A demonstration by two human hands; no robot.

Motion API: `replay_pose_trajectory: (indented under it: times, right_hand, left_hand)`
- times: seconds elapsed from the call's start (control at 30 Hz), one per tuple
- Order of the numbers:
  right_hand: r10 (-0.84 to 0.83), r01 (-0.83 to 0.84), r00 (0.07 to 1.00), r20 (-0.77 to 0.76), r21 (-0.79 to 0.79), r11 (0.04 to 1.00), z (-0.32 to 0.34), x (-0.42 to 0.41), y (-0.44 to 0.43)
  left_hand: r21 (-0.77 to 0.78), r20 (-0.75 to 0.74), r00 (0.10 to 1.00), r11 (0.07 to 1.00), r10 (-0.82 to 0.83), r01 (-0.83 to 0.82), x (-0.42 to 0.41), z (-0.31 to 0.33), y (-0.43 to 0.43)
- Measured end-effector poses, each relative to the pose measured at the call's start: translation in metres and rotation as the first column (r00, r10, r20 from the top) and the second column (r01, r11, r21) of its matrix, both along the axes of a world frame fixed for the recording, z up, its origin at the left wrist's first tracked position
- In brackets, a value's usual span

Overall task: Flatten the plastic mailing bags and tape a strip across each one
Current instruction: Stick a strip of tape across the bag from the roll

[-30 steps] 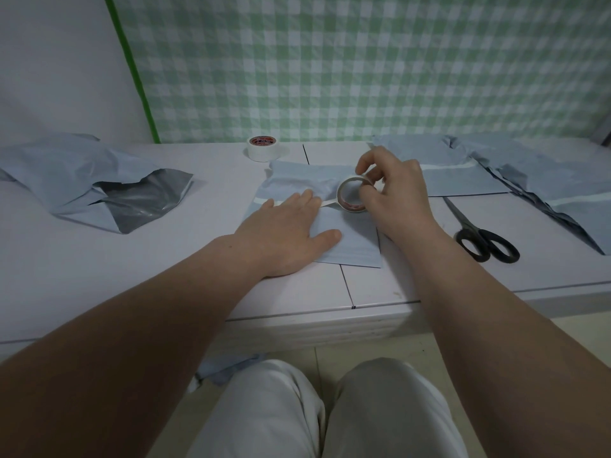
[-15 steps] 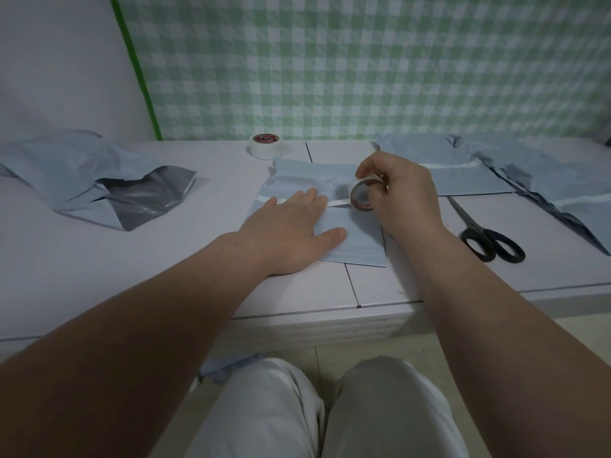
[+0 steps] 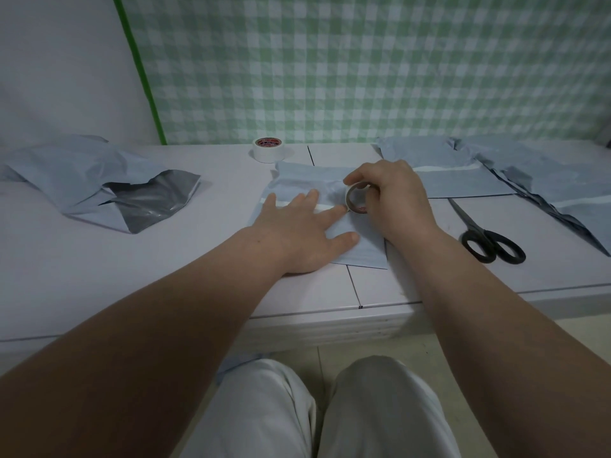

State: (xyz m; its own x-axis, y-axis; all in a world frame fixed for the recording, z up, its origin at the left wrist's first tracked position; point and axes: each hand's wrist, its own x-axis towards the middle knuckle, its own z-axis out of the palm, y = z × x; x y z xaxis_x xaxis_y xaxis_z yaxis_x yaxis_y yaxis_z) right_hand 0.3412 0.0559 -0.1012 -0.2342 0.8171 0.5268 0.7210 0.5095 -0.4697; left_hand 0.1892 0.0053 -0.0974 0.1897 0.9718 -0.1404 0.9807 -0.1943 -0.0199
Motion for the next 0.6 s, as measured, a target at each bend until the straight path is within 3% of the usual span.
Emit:
replay_pose_trajectory:
  times: [0.2, 0.33, 0.6]
  right_hand:
    - [-0.009, 0.010, 0.999, 0.031, -0.019, 1.000, -0.0048, 0.0024, 0.0049]
    - [-0.008, 0.005, 1.000, -0.031, -0.104, 0.995, -0.0087, 0.0046, 0.0065]
    - [-0.069, 0.074, 0.997, 0.042, -0.138, 0.988, -0.0079, 0.0042, 0.0057]
  left_hand:
    - [0.001, -0.015, 1.000, 1.000, 0.024, -0.024, 0.0024, 0.0022, -0.0020]
    - [0.008, 0.002, 0.999, 0.999, 0.040, -0.040, 0.0033, 0.0016, -0.0030]
    - [0.006, 0.028, 0.997, 0.997, 0.078, -0.079, -0.0046, 0.0013, -0.0050]
